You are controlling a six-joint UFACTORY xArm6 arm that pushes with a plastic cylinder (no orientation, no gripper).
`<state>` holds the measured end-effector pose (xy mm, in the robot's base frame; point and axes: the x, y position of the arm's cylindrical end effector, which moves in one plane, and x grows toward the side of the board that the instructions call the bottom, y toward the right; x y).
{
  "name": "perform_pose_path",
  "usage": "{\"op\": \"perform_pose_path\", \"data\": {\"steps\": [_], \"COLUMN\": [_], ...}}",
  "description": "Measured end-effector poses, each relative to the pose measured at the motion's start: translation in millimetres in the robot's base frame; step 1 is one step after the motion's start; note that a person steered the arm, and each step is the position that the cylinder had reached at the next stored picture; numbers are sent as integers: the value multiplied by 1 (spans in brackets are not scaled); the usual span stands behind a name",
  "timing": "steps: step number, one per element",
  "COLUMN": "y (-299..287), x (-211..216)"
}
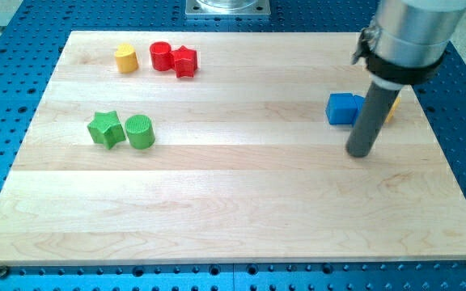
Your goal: Place your arm at the top of the red star
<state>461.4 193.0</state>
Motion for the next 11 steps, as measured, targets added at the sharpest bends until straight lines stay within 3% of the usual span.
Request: {"op": "perform_pose_path", "data": {"steps": [3,4,5,6,8,9,10,11], "y": [24,9,-133,-199,-192,-219,-267,-337], "x": [-32,7,6,-38,-178,-240,-269,-264]}}
